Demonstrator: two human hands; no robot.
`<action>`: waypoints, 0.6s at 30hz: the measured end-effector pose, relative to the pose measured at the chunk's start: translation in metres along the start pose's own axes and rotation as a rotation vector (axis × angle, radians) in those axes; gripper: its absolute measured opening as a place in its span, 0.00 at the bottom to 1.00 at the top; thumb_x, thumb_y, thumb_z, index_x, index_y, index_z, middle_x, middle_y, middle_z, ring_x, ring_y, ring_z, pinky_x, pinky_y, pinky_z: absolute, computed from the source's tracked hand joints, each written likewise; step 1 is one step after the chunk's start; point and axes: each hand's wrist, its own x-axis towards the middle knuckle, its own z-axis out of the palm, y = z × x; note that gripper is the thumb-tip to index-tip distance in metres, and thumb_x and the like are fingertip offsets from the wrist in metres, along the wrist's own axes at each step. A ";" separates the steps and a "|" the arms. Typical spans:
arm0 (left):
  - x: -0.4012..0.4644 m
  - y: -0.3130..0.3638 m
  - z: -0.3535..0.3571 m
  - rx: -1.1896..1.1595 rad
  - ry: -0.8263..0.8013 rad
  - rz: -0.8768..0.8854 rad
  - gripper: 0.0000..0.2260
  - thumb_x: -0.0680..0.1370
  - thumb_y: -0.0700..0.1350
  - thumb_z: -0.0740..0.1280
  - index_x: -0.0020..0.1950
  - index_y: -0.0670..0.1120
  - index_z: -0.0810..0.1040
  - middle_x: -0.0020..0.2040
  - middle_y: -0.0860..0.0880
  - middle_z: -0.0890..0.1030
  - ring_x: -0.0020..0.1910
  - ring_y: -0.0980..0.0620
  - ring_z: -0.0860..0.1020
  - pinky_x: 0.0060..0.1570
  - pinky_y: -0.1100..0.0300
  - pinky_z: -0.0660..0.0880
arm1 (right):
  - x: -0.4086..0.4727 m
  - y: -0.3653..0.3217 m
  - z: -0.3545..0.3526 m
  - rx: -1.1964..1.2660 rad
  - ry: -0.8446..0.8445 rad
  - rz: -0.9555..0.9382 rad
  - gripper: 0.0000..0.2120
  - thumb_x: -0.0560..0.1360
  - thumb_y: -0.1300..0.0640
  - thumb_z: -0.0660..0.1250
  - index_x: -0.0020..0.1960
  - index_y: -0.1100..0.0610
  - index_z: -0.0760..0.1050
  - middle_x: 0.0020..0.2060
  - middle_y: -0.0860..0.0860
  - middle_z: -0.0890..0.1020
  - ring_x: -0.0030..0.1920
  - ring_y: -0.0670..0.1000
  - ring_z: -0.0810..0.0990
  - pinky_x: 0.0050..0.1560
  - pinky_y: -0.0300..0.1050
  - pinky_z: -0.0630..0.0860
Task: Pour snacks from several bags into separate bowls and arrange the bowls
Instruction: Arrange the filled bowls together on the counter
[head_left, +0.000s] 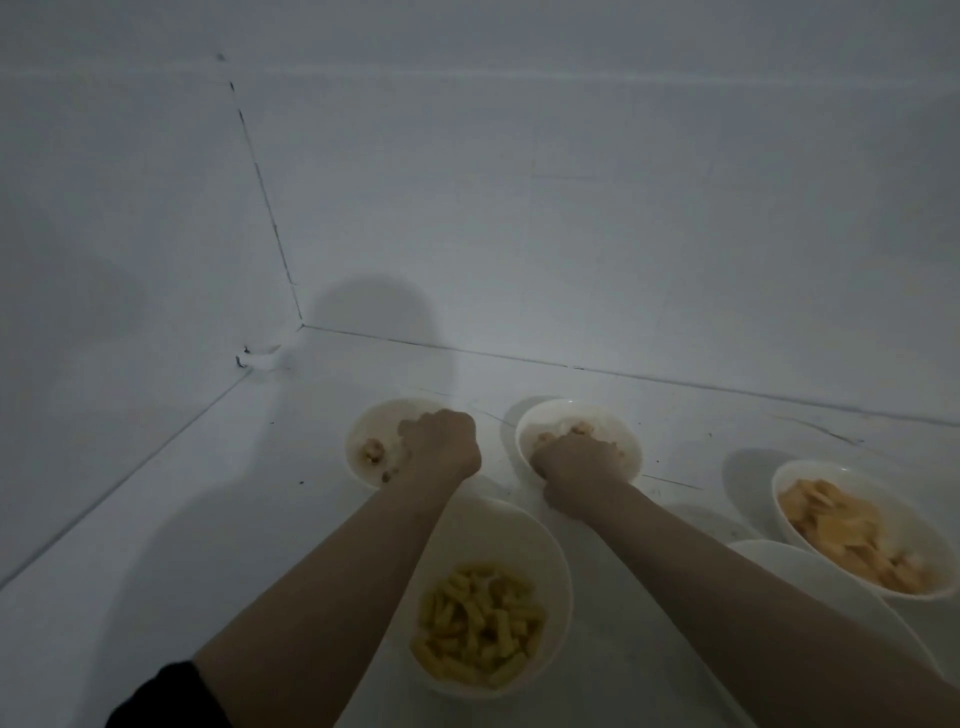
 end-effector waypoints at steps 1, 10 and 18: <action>0.004 0.005 0.001 0.014 0.011 0.028 0.04 0.75 0.37 0.62 0.46 0.46 0.74 0.44 0.48 0.76 0.43 0.48 0.75 0.52 0.53 0.71 | 0.007 0.001 0.002 0.011 0.016 0.026 0.11 0.77 0.64 0.63 0.56 0.55 0.78 0.51 0.51 0.81 0.51 0.56 0.82 0.52 0.54 0.78; 0.046 0.061 0.009 0.016 0.128 0.275 0.10 0.77 0.37 0.62 0.54 0.44 0.80 0.59 0.42 0.78 0.46 0.44 0.80 0.36 0.55 0.74 | 0.034 0.068 0.019 0.159 0.117 0.305 0.16 0.76 0.64 0.63 0.60 0.49 0.78 0.57 0.50 0.81 0.60 0.57 0.79 0.54 0.54 0.77; 0.059 0.115 0.016 -0.141 0.196 0.396 0.08 0.76 0.38 0.63 0.50 0.45 0.79 0.53 0.45 0.78 0.51 0.42 0.77 0.49 0.46 0.78 | 0.020 0.121 0.032 0.244 0.185 0.389 0.14 0.78 0.59 0.64 0.62 0.49 0.77 0.58 0.49 0.80 0.58 0.54 0.79 0.48 0.47 0.77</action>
